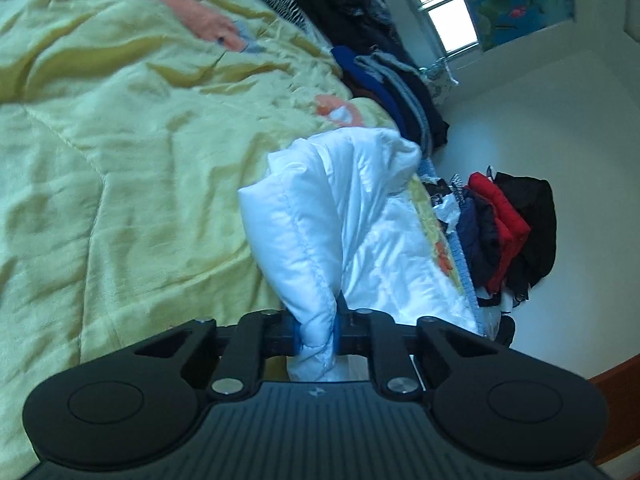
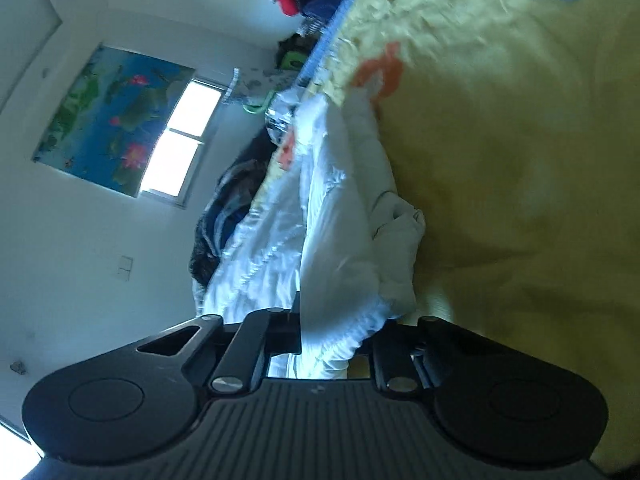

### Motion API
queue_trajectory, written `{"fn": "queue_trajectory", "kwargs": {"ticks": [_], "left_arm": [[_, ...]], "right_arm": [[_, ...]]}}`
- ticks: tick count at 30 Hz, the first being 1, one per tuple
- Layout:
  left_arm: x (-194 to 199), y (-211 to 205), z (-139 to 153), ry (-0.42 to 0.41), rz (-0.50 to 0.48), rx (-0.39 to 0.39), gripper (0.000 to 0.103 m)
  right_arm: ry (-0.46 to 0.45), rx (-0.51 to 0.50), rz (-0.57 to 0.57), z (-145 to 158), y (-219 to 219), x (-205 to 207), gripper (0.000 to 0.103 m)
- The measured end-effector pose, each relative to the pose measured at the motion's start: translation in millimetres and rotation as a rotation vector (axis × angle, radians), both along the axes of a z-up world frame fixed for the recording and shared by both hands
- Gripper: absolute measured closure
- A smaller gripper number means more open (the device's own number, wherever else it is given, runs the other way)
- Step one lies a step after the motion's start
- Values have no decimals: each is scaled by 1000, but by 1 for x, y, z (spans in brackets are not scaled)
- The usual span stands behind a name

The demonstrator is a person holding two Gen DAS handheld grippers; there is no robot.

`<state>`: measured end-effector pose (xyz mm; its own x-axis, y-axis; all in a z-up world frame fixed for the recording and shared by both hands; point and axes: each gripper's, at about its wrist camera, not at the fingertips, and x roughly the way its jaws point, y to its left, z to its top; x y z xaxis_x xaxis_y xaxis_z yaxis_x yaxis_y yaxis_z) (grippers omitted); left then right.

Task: Fold small clothes

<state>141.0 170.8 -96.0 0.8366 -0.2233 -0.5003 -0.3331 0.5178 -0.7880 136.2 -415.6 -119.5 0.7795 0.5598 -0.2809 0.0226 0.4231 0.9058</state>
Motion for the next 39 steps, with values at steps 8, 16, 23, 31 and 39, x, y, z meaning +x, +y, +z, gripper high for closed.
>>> {"fn": "queue_trajectory", "kwargs": {"ticks": [8, 16, 23, 31, 39], "left_arm": [[-62, -4, 39, -76, -134, 44, 93], [-92, -16, 1, 50, -202, 134, 90], [-123, 12, 36, 28, -123, 239, 77], [-120, -83, 100, -211, -262, 691, 76], [-75, -245, 65, -278, -649, 867, 76]], "right_arm": [[-47, 9, 57, 33, -23, -55, 87], [68, -49, 54, 3, -35, -104, 85], [59, -94, -30, 27, -63, -116, 45], [-208, -208, -70, 133, -70, -73, 31], [-130, -132, 501, 143, 116, 68, 8]]}}
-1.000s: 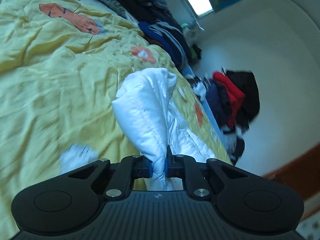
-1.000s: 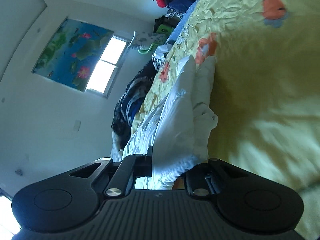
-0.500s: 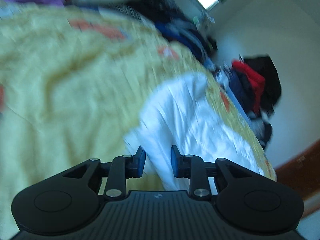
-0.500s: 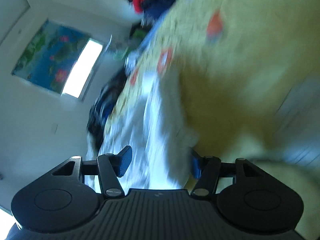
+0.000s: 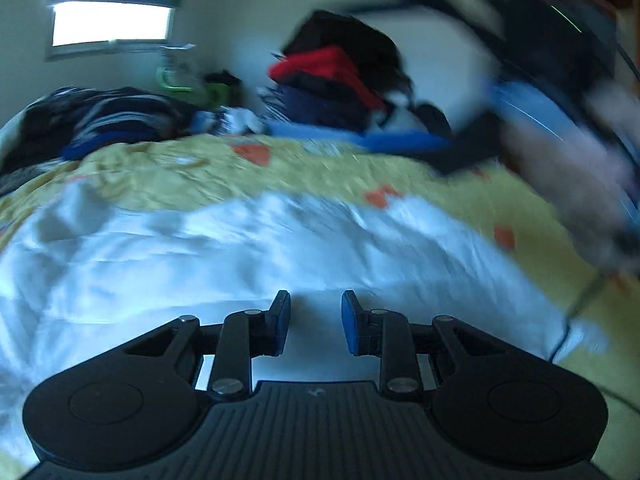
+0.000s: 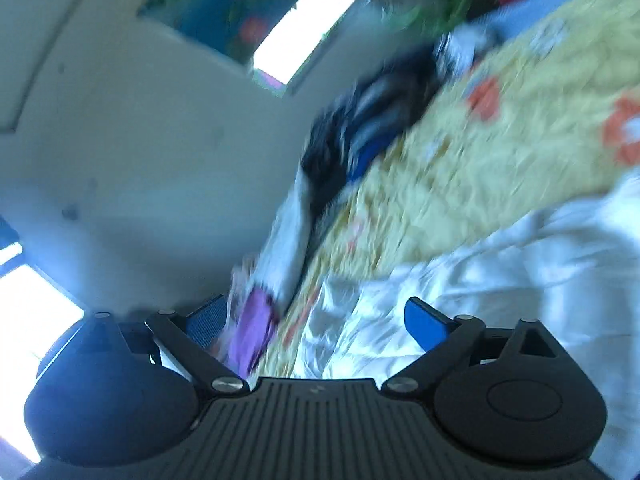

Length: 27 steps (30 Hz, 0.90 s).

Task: Fold small clothes

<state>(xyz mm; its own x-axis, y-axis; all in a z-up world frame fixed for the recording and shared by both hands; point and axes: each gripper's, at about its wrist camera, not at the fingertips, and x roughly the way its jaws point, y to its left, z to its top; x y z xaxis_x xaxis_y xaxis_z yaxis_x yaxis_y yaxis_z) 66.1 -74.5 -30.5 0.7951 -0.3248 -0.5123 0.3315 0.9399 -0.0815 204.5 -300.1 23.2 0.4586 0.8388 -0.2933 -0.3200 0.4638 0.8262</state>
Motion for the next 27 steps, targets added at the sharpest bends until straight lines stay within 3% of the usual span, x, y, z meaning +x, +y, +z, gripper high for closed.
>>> {"fn": "queue_trajectory", "kwargs": {"ticks": [3, 8, 11, 15, 23, 27], "left_arm": [[16, -6, -16, 91, 7, 7, 76], [35, 20, -35, 225, 18, -132, 76], [41, 26, -40, 246, 13, -164, 76], [43, 24, -41, 239, 12, -145, 76], [44, 18, -42, 215, 12, -124, 76], [41, 17, -41, 211, 10, -118, 76]], "right_arm": [[106, -119, 36, -30, 34, 43, 8], [185, -280, 19, -85, 65, 89, 11], [123, -344, 51, -104, 72, 84, 11], [13, -431, 88, -104, 88, 72, 4], [-85, -388, 46, -110, 82, 65, 2], [-33, -377, -3, -98, 75, 60, 10]]}}
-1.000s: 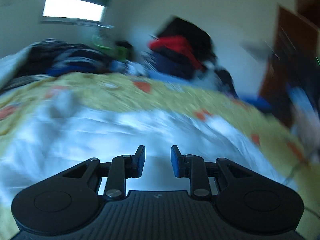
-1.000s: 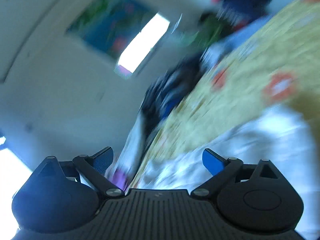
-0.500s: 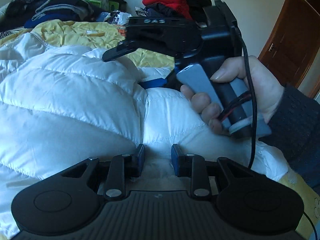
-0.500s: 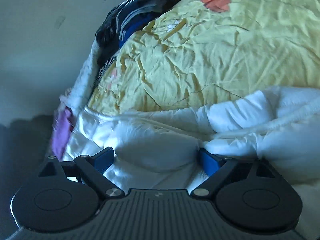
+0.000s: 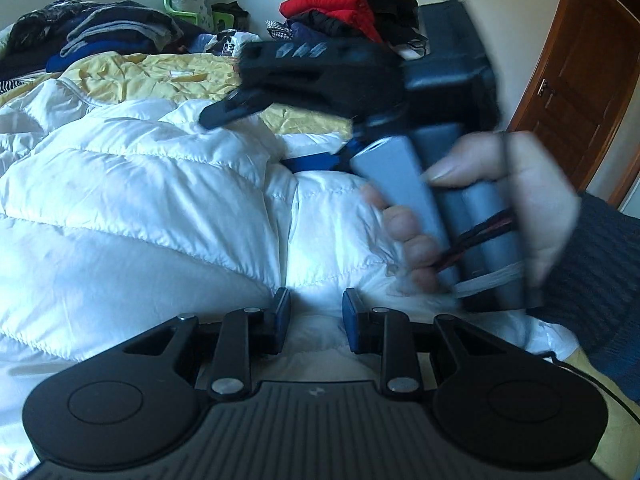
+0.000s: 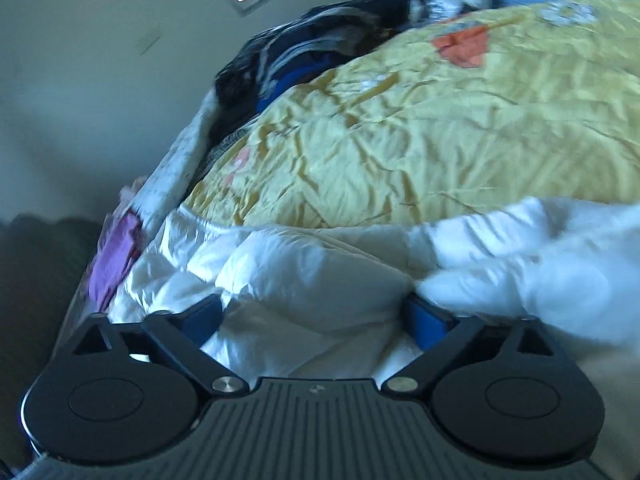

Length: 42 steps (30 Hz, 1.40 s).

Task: Fold small clothes

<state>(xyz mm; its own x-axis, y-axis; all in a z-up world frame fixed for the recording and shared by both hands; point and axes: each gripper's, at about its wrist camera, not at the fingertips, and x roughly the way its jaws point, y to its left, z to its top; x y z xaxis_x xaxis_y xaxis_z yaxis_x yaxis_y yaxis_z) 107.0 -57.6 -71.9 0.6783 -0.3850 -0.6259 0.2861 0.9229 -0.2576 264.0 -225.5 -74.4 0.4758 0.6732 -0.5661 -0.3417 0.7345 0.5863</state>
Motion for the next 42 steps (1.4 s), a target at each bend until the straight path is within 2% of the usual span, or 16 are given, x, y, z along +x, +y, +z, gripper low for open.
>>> {"fn": "queue_trajectory", "kwargs": {"ticks": [3, 5, 7, 11, 13, 16, 21, 23, 24, 26, 28, 29, 30, 34, 38, 42], "left_arm": [[0, 0, 0, -1, -2, -3, 76], [0, -1, 0, -6, -2, 3, 76], [-1, -2, 0, -12, 1, 9, 76], [-2, -3, 0, -17, 1, 9, 76], [-3, -2, 0, -14, 3, 0, 76], [-3, -2, -1, -17, 9, -2, 76], [-16, -4, -1, -101, 0, 26, 75], [-33, 4, 8, -159, 18, 25, 75], [-46, 12, 15, -212, 36, 12, 74], [-72, 34, 30, -314, 70, -43, 60], [-95, 62, 39, -369, 179, -97, 24], [-103, 77, 40, -377, 260, -123, 21], [-110, 94, 39, -368, 342, -154, 22], [-121, 152, 24, -231, 628, -257, 22], [-114, 181, 5, -71, 708, -347, 22], [-104, 195, -5, -18, 778, -433, 22]], "right_arm": [[-40, 97, -44, 17, -20, -18, 10], [-80, 101, -56, 28, -31, -27, 6], [-79, 71, -63, 30, -38, -26, 5], [22, 23, -94, 4, -43, -5, 7], [-6, 41, -89, -9, -43, -3, 5], [-73, 5, -51, -17, -34, -6, 4], [-91, 4, -66, -13, -36, -11, 6], [-47, 42, -138, -5, -47, -15, 13], [-25, 84, -177, 0, -55, -20, 12], [-42, 217, -194, 14, -73, -39, 11], [-81, 291, -169, 26, -84, -61, 7], [-94, 309, -149, 30, -86, -72, 6], [-100, 323, -128, 34, -87, -84, 7], [-64, 384, -40, 32, -74, -104, 6], [-27, 412, 28, 28, -39, -92, 5], [-5, 333, 26, 13, -10, -71, 3]]}}
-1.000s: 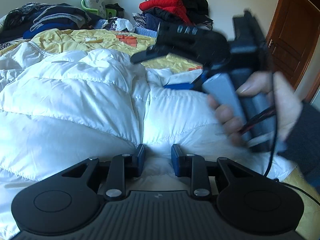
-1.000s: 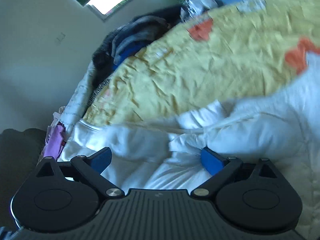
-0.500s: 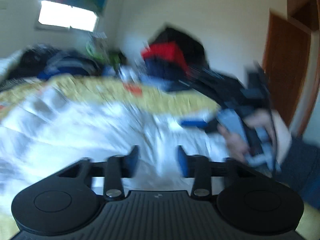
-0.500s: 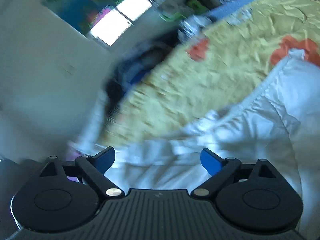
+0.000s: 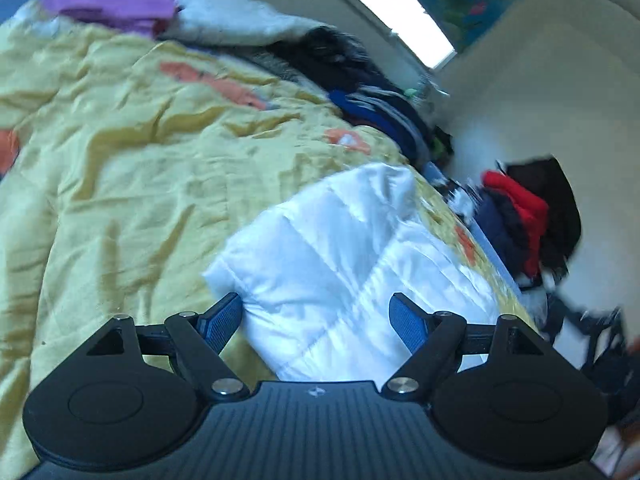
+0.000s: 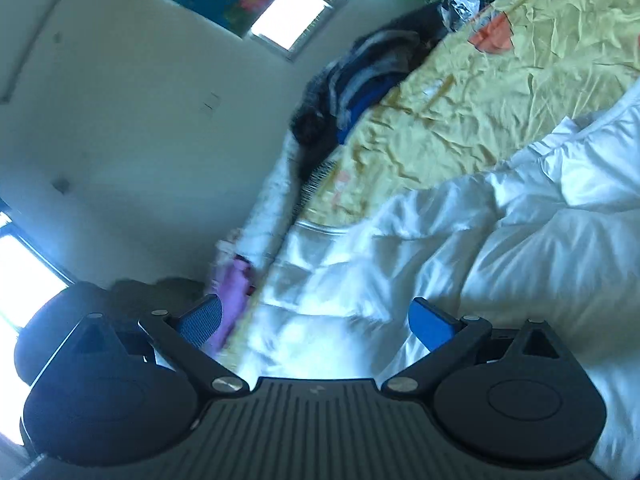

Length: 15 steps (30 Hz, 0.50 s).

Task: Fold small clothes
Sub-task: 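Grasp the rolled jacket end with the left gripper and lift it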

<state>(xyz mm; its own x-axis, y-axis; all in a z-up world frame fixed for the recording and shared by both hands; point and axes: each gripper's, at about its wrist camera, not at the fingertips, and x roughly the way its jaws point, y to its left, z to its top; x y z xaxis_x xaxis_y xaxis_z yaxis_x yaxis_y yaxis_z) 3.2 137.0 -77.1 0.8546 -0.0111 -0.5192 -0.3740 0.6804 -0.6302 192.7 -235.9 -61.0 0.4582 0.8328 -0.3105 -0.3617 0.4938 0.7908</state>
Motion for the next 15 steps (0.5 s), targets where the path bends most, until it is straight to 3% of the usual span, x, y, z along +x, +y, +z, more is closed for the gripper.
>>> {"fn": "queue_trajectory", "kwargs": {"ticks": [3, 8, 11, 12, 13, 15], "left_arm": [[5, 4, -14, 49, 39, -76, 23], [7, 0, -15, 39, 4, -58, 23], [18, 0, -14, 41, 12, -48, 23], [22, -2, -13, 44, 15, -32, 33], [28, -3, -13, 47, 0, -15, 60], [42, -7, -11, 65, -38, -2, 73]], "right_arm": [[-13, 32, -11, -21, -3, 8, 8], [-55, 157, -51, -49, -25, 2, 22], [-49, 194, -54, -53, -29, 2, 22], [-50, 195, -52, -53, -29, 3, 22], [-52, 197, -51, -52, -30, 3, 22], [-51, 214, -52, -54, -32, 2, 22]]}}
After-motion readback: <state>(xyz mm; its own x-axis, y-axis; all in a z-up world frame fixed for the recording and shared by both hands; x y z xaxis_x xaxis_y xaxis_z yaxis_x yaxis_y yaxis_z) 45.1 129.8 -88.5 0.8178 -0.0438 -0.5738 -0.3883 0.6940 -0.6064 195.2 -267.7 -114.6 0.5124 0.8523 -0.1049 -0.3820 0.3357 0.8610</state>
